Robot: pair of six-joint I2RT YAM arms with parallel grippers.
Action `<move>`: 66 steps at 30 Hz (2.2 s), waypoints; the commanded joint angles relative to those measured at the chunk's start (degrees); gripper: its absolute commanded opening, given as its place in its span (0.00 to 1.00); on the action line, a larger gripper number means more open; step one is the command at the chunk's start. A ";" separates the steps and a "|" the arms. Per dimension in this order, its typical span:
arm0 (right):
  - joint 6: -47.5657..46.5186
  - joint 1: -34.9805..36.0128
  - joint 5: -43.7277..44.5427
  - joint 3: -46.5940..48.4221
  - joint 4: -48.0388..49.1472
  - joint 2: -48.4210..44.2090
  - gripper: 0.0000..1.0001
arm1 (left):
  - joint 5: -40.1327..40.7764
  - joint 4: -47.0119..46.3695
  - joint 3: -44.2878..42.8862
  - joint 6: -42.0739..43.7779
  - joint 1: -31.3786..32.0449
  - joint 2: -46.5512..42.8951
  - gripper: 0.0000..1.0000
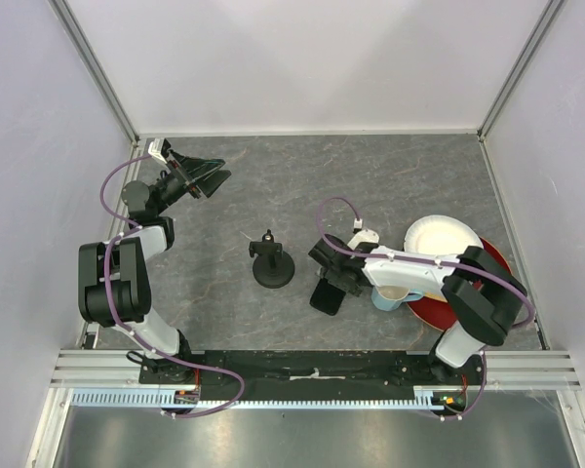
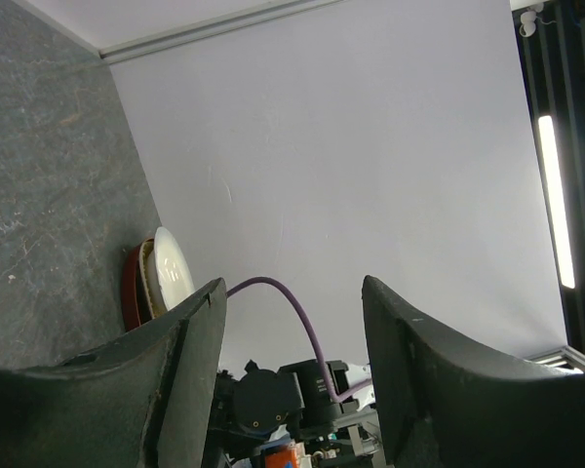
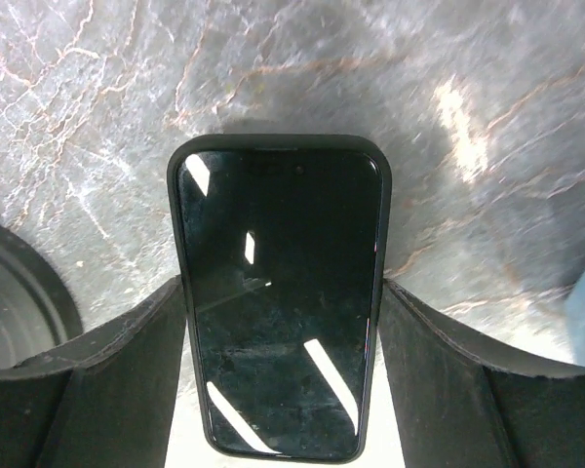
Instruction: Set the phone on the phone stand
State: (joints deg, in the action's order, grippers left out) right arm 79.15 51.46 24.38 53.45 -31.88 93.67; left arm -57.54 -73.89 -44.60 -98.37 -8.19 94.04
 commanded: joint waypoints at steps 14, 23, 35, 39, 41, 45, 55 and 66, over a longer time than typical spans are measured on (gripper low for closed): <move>-54.97 -0.66 -8.28 -19.35 46.29 -39.33 0.00 | -1.52 -0.31 -1.19 1.15 0.54 -0.87 0.61; -68.43 -0.75 -16.91 -17.77 46.21 -47.70 0.00 | -6.36 25.39 -11.29 31.16 13.09 -16.50 0.63; -67.64 -0.14 -26.58 -14.17 46.99 -46.92 0.00 | 6.50 85.31 -27.55 80.52 31.91 -20.83 0.73; -67.73 1.01 -26.05 -12.06 47.43 -45.24 0.00 | 6.21 89.79 -29.66 84.99 34.55 -19.42 0.73; -67.90 1.36 -25.70 -10.57 47.17 -44.28 0.00 | 6.30 91.45 -30.11 86.23 36.74 -19.42 0.73; -68.43 1.97 -24.73 -8.46 46.39 -43.13 0.00 | 6.91 94.63 -31.51 89.57 40.87 -18.81 0.73; -69.40 3.47 -19.29 -6.17 42.78 -43.39 0.00 | 9.64 98.32 -32.83 92.92 44.22 -17.84 0.61; -70.63 6.28 -13.76 -1.33 25.85 -38.91 0.98 | 18.34 94.90 -29.58 94.32 44.57 -22.49 0.02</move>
State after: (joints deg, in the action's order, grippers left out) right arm 9.04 56.99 7.53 48.60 2.57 53.74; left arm -42.48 25.89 -74.65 -6.28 36.14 75.29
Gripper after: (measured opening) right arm 0.957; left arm 0.200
